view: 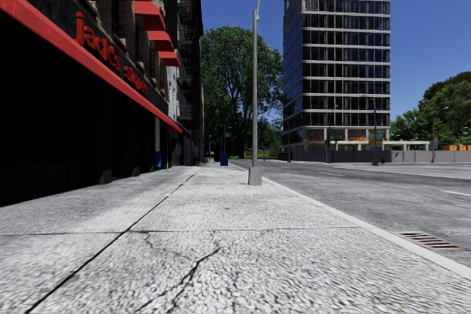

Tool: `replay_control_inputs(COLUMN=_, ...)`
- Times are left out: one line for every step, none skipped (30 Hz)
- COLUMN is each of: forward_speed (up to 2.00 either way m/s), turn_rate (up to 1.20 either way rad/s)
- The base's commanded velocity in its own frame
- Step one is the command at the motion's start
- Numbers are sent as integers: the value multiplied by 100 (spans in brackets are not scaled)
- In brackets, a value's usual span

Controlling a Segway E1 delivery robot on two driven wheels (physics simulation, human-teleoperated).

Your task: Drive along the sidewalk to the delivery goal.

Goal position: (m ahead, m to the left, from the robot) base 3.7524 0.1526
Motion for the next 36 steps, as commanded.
replay_control_inputs(forward_speed=200, turn_rate=8)
replay_control_inputs(forward_speed=200, turn_rate=8)
replay_control_inputs(forward_speed=200, turn_rate=9)
replay_control_inputs(forward_speed=200, turn_rate=9)
replay_control_inputs(forward_speed=200, turn_rate=11)
replay_control_inputs(forward_speed=200, turn_rate=15)
replay_control_inputs(forward_speed=200, turn_rate=19)
replay_control_inputs(forward_speed=200, turn_rate=19)
replay_control_inputs(forward_speed=200, turn_rate=22)
replay_control_inputs(forward_speed=200, turn_rate=21)
replay_control_inputs(forward_speed=200, turn_rate=6)
replay_control_inputs(forward_speed=200, turn_rate=6)
replay_control_inputs(forward_speed=200, turn_rate=0)
replay_control_inputs(forward_speed=200, turn_rate=0)
replay_control_inputs(forward_speed=200, turn_rate=0)
replay_control_inputs(forward_speed=200, turn_rate=0)
replay_control_inputs(forward_speed=198, turn_rate=0)
replay_control_inputs(forward_speed=173, turn_rate=0)
replay_control_inputs(forward_speed=173, turn_rate=0)
replay_control_inputs(forward_speed=173, turn_rate=0)
replay_control_inputs(forward_speed=172, turn_rate=0)
replay_control_inputs(forward_speed=172, turn_rate=0)
replay_control_inputs(forward_speed=172, turn_rate=0)
replay_control_inputs(forward_speed=169, turn_rate=0)
replay_control_inputs(forward_speed=159, turn_rate=0)
replay_control_inputs(forward_speed=159, turn_rate=0)
replay_control_inputs(forward_speed=155, turn_rate=0)
replay_control_inputs(forward_speed=155, turn_rate=0)
replay_control_inputs(forward_speed=154, turn_rate=0)
replay_control_inputs(forward_speed=154, turn_rate=0)
replay_control_inputs(forward_speed=154, turn_rate=0)
replay_control_inputs(forward_speed=154, turn_rate=0)
replay_control_inputs(forward_speed=154, turn_rate=0)
replay_control_inputs(forward_speed=154, turn_rate=0)
replay_control_inputs(forward_speed=153, turn_rate=0)
replay_control_inputs(forward_speed=153, turn_rate=0)
